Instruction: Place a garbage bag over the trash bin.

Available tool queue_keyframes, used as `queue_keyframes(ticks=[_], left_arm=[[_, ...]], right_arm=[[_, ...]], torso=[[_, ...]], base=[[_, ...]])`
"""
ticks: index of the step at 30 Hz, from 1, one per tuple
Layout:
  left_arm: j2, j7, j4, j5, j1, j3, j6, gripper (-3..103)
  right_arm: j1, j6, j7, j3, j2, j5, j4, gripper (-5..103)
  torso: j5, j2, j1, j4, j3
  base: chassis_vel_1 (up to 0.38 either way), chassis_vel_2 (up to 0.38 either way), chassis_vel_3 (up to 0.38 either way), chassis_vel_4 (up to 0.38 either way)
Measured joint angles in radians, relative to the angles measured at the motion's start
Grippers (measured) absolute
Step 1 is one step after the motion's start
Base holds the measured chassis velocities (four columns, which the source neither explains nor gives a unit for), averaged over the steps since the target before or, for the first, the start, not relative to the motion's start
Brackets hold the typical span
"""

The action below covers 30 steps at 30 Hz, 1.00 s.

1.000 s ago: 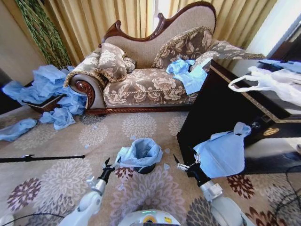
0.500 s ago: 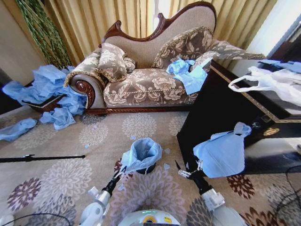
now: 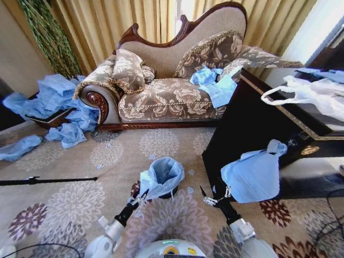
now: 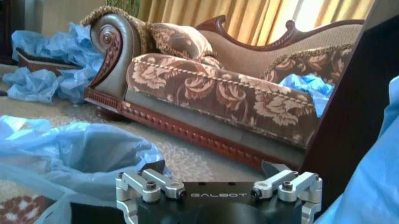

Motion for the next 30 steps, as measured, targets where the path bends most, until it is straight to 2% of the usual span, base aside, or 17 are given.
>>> queue_keyframes(ticks=[3,6,7,9,11,14,16,17,19,20,22,23,24,25,27,28,30], left_arm=[[-0.005,-0.012,0.012,0.011,-0.014,-0.004,-0.013,103],[-0.008,-0.110,0.012,0.123,-0.022,-0.069,-0.073,100],[-0.008,-0.110,0.012,0.123,-0.022,-0.069,-0.073,100],[0.018,-0.189,-0.037,0.185,-0.022,-0.136,-0.095,99],[0.029,-0.209,-0.056,0.193,-0.023,-0.144,-0.095,97],[0.139,-0.340,-0.204,0.257,-0.083,-0.129,-0.070,86],[0.177,-0.367,-0.236,0.285,-0.103,-0.113,-0.058,86],[0.200,-0.382,-0.256,0.303,-0.110,-0.108,-0.049,81],[0.306,-0.438,-0.320,0.372,-0.122,-0.094,0.002,70],[0.306,-0.438,-0.320,0.372,-0.122,-0.094,0.002,70],[0.439,-0.470,-0.333,0.423,-0.157,-0.065,0.059,59],[0.509,-0.472,-0.332,0.436,-0.177,-0.047,0.083,54],[0.509,-0.472,-0.332,0.436,-0.177,-0.047,0.083,54],[0.555,-0.472,-0.334,0.441,-0.187,-0.036,0.109,54],[0.661,-0.472,-0.345,0.439,-0.207,-0.011,0.177,43],[0.661,-0.472,-0.345,0.439,-0.207,-0.011,0.177,43],[0.761,-0.478,-0.354,0.418,-0.271,0.055,0.213,32]], right_arm=[[0.001,-0.002,0.002,0.002,-0.003,0.002,-0.004,100],[0.003,-0.003,0.012,0.008,0.003,0.007,-0.007,100],[0.003,-0.003,0.012,0.008,0.003,0.007,-0.007,100],[0.004,-0.001,0.021,0.009,0.016,0.014,0.000,100],[0.006,-0.001,0.025,0.009,0.019,0.016,0.005,100],[0.024,0.004,0.043,0.004,0.042,0.070,0.046,100],[0.035,0.016,0.042,-0.002,0.048,0.101,0.056,100],[0.049,0.026,0.040,-0.012,0.051,0.125,0.061,103],[0.113,0.063,0.010,-0.052,0.055,0.201,0.078,96],[0.113,0.063,0.010,-0.052,0.055,0.201,0.078,96],[0.132,0.097,-0.003,-0.070,0.067,0.237,0.104,85],[0.127,0.105,-0.004,-0.070,0.074,0.240,0.117,80],[0.127,0.105,-0.004,-0.070,0.074,0.240,0.117,80],[0.120,0.106,-0.004,-0.066,0.079,0.240,0.127,80],[0.106,0.104,-0.003,-0.048,0.091,0.232,0.148,66],[0.106,0.104,-0.003,-0.048,0.091,0.232,0.148,66],[0.098,0.077,0.019,-0.030,0.110,0.212,0.167,71]], torso=[[-0.0004,0.000,0.000,0.0000,0.000],[-0.0002,0.000,0.000,0.0000,0.000],[-0.0002,0.000,0.000,0.0000,0.000],[-0.0001,0.000,0.000,0.0004,0.000],[0.0000,0.000,0.000,0.0004,0.000],[0.0000,0.000,0.000,-0.0003,0.000],[-0.0004,0.000,0.000,-0.0013,0.000],[-0.0006,0.000,0.000,-0.0016,0.000],[0.0005,0.000,0.000,0.0012,0.000],[0.0005,0.000,0.000,0.0012,0.000],[-0.0008,0.000,0.000,0.0011,0.000],[-0.0006,0.000,0.000,-0.0002,0.000],[-0.0006,0.000,0.000,-0.0002,0.000],[-0.0004,0.000,0.000,-0.0006,0.000],[0.0001,0.000,0.000,-0.0003,0.000],[0.0001,0.000,0.000,-0.0003,0.000],[-0.0006,0.000,0.000,0.0005,0.000]], base=[[0.000,0.000,0.000,0.000],[0.000,0.000,0.000,0.000],[0.000,0.000,0.000,0.000],[0.000,0.000,0.000,0.000],[0.000,0.000,0.000,0.000],[0.000,0.000,0.000,0.000],[0.000,0.000,0.000,0.000],[0.000,0.000,0.000,0.000],[0.000,0.000,0.000,0.000],[0.000,0.000,0.000,0.000],[0.000,0.000,0.000,0.000],[0.000,0.000,0.000,0.000],[0.000,0.000,0.000,0.000],[0.000,0.000,0.000,0.000],[0.000,0.000,0.000,0.000],[0.000,0.000,0.000,0.000],[0.000,0.000,0.000,0.000]])
